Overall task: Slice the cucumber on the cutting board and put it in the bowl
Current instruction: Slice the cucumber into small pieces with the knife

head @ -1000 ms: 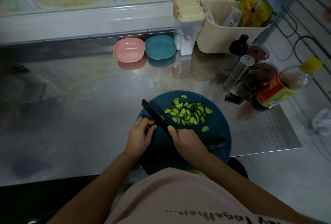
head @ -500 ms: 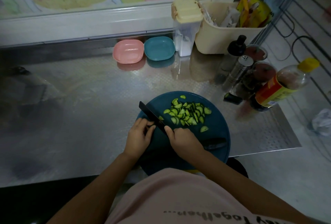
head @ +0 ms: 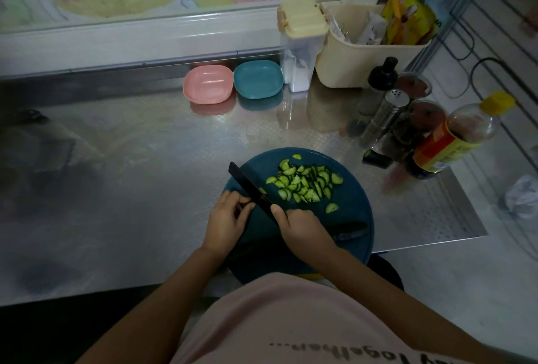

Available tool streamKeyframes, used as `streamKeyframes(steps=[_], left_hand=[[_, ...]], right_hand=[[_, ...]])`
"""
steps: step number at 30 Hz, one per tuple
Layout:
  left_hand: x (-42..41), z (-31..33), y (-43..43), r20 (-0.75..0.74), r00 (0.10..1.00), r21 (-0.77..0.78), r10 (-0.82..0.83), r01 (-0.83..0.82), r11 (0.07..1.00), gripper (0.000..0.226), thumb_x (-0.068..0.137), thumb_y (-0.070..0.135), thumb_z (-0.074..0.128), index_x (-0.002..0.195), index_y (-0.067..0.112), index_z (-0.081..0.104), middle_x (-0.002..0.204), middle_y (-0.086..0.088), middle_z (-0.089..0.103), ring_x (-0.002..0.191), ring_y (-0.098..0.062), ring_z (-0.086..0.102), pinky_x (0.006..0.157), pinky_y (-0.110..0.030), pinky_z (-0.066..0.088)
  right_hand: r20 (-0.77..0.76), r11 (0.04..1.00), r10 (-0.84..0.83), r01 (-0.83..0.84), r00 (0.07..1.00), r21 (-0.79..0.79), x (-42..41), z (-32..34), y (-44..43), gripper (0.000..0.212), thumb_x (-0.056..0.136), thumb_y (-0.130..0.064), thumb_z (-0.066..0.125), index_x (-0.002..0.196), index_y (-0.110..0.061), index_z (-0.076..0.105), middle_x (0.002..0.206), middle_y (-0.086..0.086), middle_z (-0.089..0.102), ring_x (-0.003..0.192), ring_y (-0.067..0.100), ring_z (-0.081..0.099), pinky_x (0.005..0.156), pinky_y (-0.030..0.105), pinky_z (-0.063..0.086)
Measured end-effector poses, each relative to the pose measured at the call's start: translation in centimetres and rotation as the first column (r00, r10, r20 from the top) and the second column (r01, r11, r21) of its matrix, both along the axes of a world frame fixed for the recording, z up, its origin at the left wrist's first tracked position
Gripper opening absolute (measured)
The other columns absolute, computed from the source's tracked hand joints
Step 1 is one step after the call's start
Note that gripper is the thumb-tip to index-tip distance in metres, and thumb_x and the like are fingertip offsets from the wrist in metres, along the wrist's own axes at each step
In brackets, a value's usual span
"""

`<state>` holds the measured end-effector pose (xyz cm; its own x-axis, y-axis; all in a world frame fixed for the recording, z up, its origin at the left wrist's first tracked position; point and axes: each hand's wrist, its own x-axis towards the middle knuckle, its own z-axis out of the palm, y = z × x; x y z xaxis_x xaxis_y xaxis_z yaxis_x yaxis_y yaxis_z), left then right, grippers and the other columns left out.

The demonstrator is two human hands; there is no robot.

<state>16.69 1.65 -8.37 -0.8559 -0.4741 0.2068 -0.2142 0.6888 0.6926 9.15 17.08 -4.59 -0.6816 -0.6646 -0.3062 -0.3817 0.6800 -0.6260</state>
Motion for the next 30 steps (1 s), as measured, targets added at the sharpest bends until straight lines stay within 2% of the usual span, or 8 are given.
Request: streamKeyframes(steps=[10, 13, 17, 20, 22, 25, 26, 30], left_hand=[[0.0, -0.2, -0.3, -0.003, 1.0, 0.009, -0.005, 0.005, 1.0, 0.011, 0.081, 0.004, 0.07, 0.075, 0.005, 0.06, 0.076, 0.001, 0.048, 0.067, -0.002, 0.041, 0.064, -0.005, 0.034], [-0.1, -0.2, -0.3, -0.001, 1.0, 0.008, -0.014, 0.014, 1.0, 0.01, 0.08, 0.004, 0.07, 0.076, 0.005, 0.061, 0.076, 0.001, 0.049, 0.068, -0.002, 0.041, 0.064, -0.003, 0.034], [0.2, -0.2, -0.4, -0.004, 0.999, 0.015, -0.039, 0.04, 0.999, 0.008, 0.08, 0.009, 0.07, 0.084, 0.007, 0.063, 0.078, 0.002, 0.049, 0.069, -0.006, 0.045, 0.064, -0.005, 0.035], [0.5, -0.1, -0.4, 0.017, 0.997, 0.007, -0.071, 0.071, 0.997, 0.014, 0.08, 0.015, 0.061, 0.09, 0.007, 0.063, 0.08, 0.001, 0.049, 0.069, -0.005, 0.044, 0.064, -0.008, 0.035], [0.6, 0.0, -0.4, 0.018, 0.997, 0.001, -0.069, 0.069, 0.998, 0.014, 0.08, 0.014, 0.059, 0.09, 0.005, 0.063, 0.081, 0.001, 0.048, 0.07, -0.005, 0.043, 0.064, -0.009, 0.035], [0.6, 0.0, -0.4, 0.022, 0.998, 0.008, -0.058, 0.058, 0.998, 0.011, 0.081, 0.013, 0.057, 0.088, 0.005, 0.062, 0.081, 0.001, 0.047, 0.069, -0.004, 0.041, 0.064, -0.005, 0.034], [0.6, -0.1, -0.4, 0.023, 0.998, 0.009, -0.059, 0.059, 0.998, 0.011, 0.081, 0.012, 0.057, 0.087, 0.005, 0.062, 0.08, 0.001, 0.047, 0.069, -0.003, 0.041, 0.065, -0.005, 0.034], [0.5, -0.1, -0.6, 0.02, 0.998, 0.023, -0.057, 0.056, 0.998, 0.011, 0.081, 0.013, 0.058, 0.087, 0.005, 0.062, 0.081, 0.001, 0.047, 0.071, -0.005, 0.042, 0.065, -0.005, 0.034]], right_hand=[[0.015, 0.999, -0.039, 0.039, 0.999, 0.013, -0.3, 0.4, -0.4, 0.061, 0.099, -0.05, 0.023, 0.055, -0.011, 0.042, 0.056, 0.007, 0.043, 0.059, 0.027, 0.047, 0.057, 0.034, 0.036], [-0.016, 0.997, 0.022, -0.021, 1.0, 0.073, 0.0, -0.2, -0.8, 0.073, 0.093, -0.058, 0.007, 0.073, -0.007, 0.055, 0.058, 0.002, 0.041, 0.052, 0.018, 0.038, 0.052, 0.032, 0.027], [-0.022, 0.994, 0.025, -0.023, 0.999, 0.11, 0.2, -0.9, -0.8, 0.084, 0.085, -0.064, -0.007, 0.087, -0.01, 0.058, 0.06, -0.002, 0.037, 0.052, 0.016, 0.034, 0.05, 0.03, 0.022], [-0.011, 0.997, -0.035, 0.036, 0.999, 0.075, 0.2, -0.9, -0.4, 0.062, 0.097, -0.054, 0.014, 0.066, -0.011, 0.047, 0.058, 0.001, 0.041, 0.058, 0.022, 0.043, 0.058, 0.033, 0.033], [0.005, 0.997, -0.052, 0.052, 0.999, 0.061, 0.3, -0.9, -0.2, 0.059, 0.099, -0.051, 0.021, 0.062, -0.01, 0.044, 0.058, 0.004, 0.045, 0.059, 0.023, 0.046, 0.059, 0.034, 0.036], [0.012, 0.999, -0.026, 0.025, 1.0, 0.034, 0.6, -0.9, 0.0, 0.083, 0.085, -0.07, -0.004, 0.071, -0.009, 0.05, 0.058, 0.003, 0.045, 0.052, 0.018, 0.044, 0.048, 0.03, 0.026], [0.02, 0.999, -0.03, 0.03, 0.999, 0.031, 0.5, -1.1, 0.1, 0.084, 0.084, -0.071, -0.004, 0.071, -0.008, 0.05, 0.058, 0.004, 0.046, 0.052, 0.019, 0.044, 0.047, 0.031, 0.026], [0.028, 0.998, -0.069, 0.069, 0.997, 0.0, 0.4, -0.4, 0.0, 0.057, 0.099, -0.047, 0.025, 0.057, -0.011, 0.038, 0.058, 0.011, 0.047, 0.059, 0.028, 0.05, 0.056, 0.036, 0.036]])
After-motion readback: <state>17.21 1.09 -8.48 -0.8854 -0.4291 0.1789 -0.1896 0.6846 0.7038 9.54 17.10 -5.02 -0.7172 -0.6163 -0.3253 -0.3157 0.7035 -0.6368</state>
